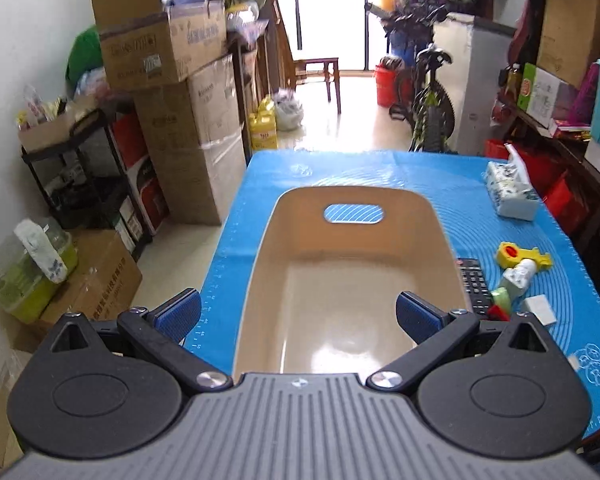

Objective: Organize rigid objects
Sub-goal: 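Move the left tool to the basket rim and close on it while the right tool grasps the tape roll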

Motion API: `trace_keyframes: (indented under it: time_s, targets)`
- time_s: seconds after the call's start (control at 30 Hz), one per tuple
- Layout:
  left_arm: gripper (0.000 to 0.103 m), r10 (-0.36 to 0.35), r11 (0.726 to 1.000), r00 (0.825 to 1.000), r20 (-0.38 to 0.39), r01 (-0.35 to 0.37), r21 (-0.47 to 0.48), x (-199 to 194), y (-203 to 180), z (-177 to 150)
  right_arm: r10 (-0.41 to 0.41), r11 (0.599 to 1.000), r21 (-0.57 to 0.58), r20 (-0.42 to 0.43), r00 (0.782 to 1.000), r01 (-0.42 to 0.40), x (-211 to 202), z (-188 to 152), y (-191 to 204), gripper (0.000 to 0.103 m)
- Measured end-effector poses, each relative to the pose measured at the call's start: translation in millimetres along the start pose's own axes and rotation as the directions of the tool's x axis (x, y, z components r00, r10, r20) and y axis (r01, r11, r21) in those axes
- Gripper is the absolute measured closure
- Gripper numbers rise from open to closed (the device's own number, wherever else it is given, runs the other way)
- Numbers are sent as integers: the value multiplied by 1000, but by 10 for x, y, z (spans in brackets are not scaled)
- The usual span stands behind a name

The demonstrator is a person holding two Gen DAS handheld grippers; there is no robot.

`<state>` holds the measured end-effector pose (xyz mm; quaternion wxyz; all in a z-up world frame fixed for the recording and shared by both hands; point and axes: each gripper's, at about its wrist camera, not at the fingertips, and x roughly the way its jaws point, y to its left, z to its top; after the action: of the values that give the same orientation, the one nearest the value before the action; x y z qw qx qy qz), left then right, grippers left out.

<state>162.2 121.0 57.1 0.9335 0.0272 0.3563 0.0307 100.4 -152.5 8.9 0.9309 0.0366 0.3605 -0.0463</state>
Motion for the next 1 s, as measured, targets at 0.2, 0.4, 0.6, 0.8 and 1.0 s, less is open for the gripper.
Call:
trace_keyframes:
  time_s: [0.2,0.4,0.6,0.8,1.0]
  targets:
    - [1,4,1000,999,-44,-4,2,351,202,73,-13,1000,-7,-50,999,12,251,-7,123,3]
    - [11,-47,999,992,-114,44,-24,636,344,-12,-48,998,-34,-87,995,45,489,11,249,3]
    - [22,-51,998,978,-200,46,-31,863,444,-145,-82,997,-15,-164,983,81,725,58,300,3]
    - [32,-68,997,970,-233,61,-38,929,492,-192,-76,977,171,-284,956,129,901,-46,213,4]
    - [34,-86,996,970,-229,78,-43,939,508,-179,-22,931,335,-351,936,147,1040,-65,110,13]
